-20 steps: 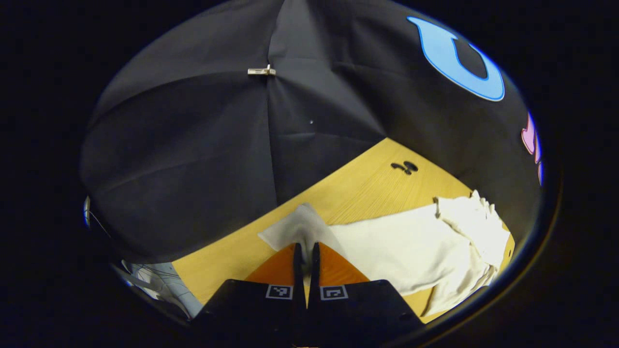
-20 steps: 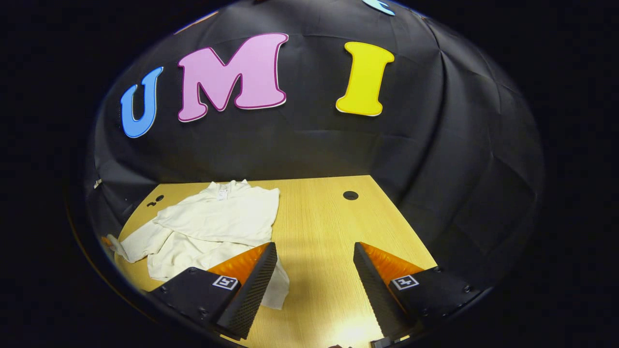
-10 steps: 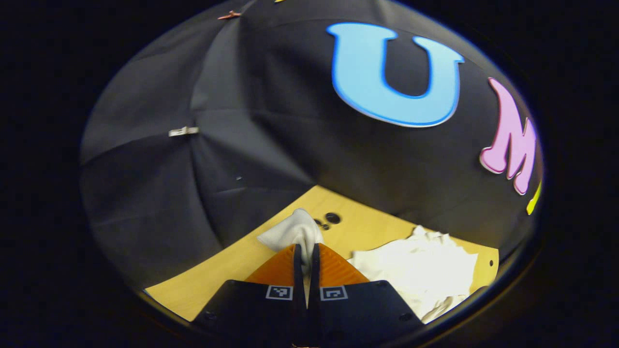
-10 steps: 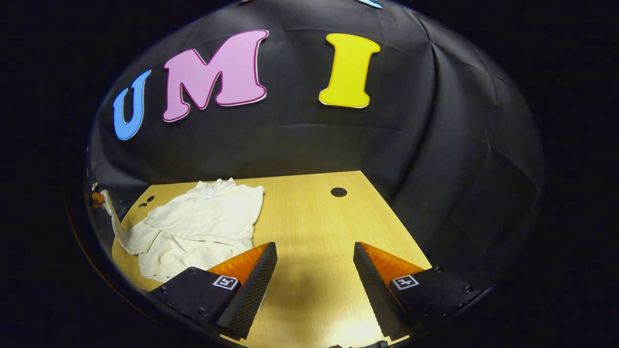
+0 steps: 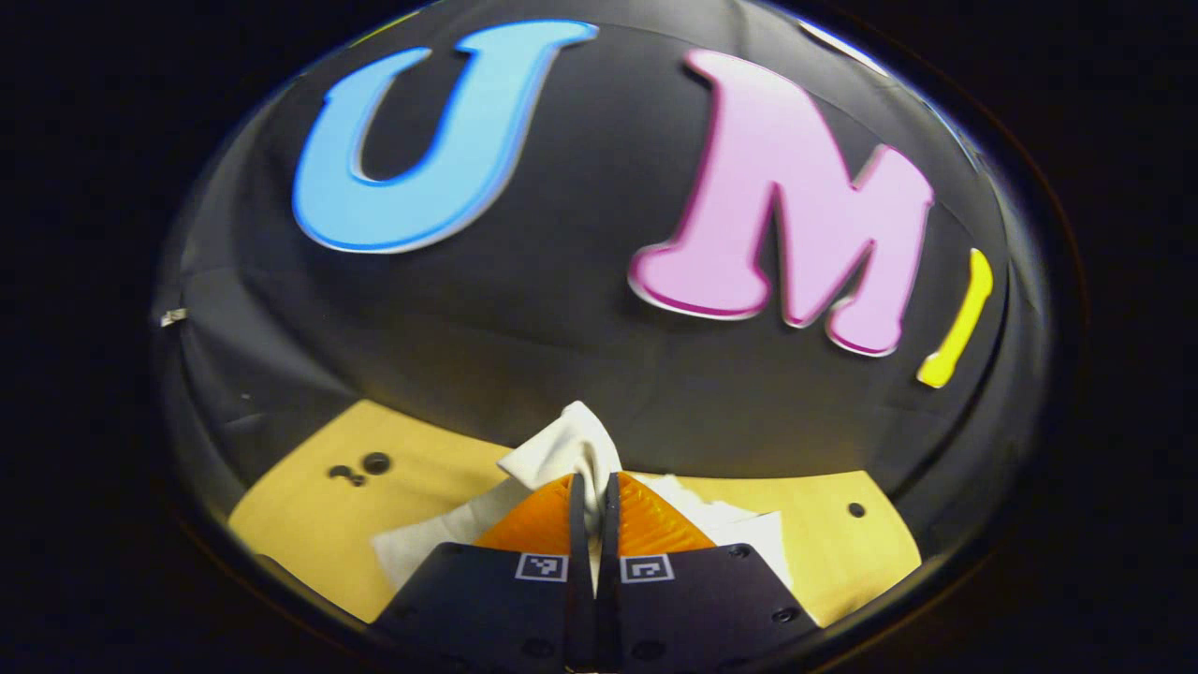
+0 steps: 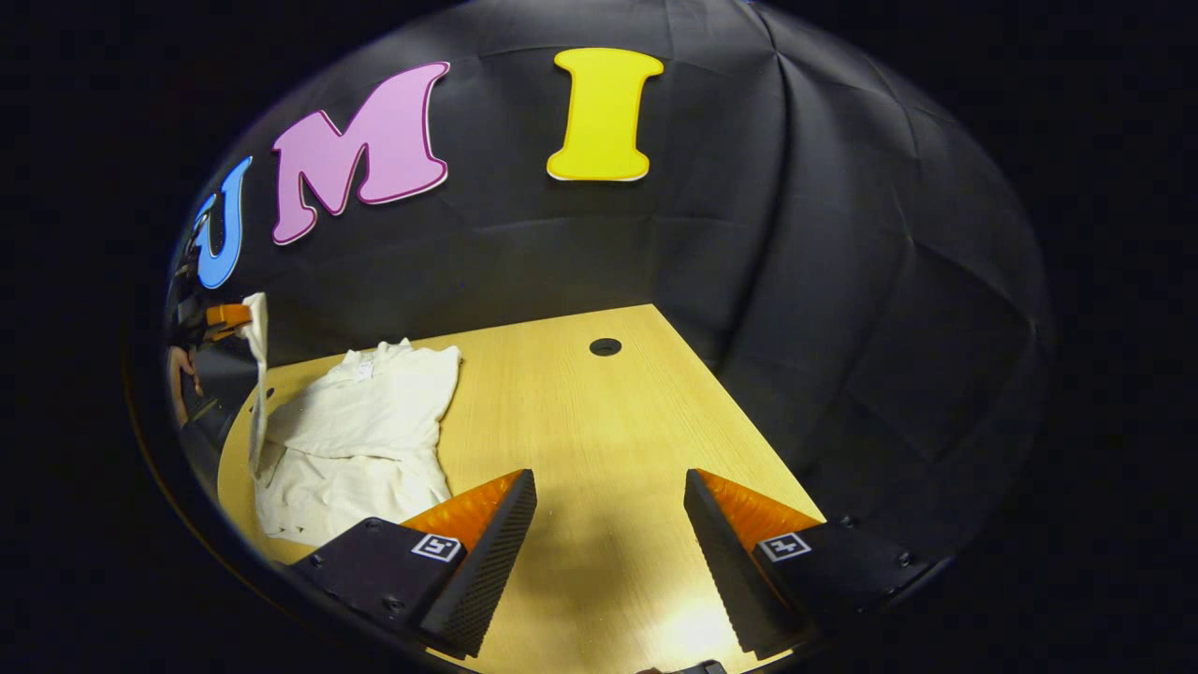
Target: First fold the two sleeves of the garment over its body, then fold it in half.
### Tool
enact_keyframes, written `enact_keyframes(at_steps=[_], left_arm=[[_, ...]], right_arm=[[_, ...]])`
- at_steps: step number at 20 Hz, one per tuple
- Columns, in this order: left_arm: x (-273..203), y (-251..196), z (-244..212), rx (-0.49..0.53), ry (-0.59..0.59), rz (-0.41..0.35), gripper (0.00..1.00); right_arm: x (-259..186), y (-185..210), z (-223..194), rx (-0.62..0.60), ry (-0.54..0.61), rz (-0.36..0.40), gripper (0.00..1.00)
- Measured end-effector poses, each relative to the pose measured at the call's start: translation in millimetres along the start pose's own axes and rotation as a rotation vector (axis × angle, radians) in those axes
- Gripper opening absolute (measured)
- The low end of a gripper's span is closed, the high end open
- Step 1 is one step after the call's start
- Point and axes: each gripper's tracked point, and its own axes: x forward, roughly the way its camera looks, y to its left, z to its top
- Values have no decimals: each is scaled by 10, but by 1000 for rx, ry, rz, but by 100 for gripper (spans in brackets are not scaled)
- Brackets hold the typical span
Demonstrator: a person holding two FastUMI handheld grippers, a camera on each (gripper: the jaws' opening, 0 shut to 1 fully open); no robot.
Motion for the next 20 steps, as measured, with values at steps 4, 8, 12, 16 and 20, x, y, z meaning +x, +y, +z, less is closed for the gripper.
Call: enact_keyframes(at_steps=[4,8,12,16,20], left_arm=[[247,-882,-493,34,72,-149,6],[469,-1409,-1012,79,158,-201,10],[350,-1639,-1139,127,150,-260,60],[-87,-1209,-1184,218,133,-209,100],[-771,-350,-1369,216,168,-97,100]], right_arm=[[45,-109,-31,10,8,-13,98],[82,-71,-83,2,16,-9,98],[105,120,-112,-13,16,21,98],[125,462,-156,-23,18,88,98],[120,898,-306,-25,44,168,98]])
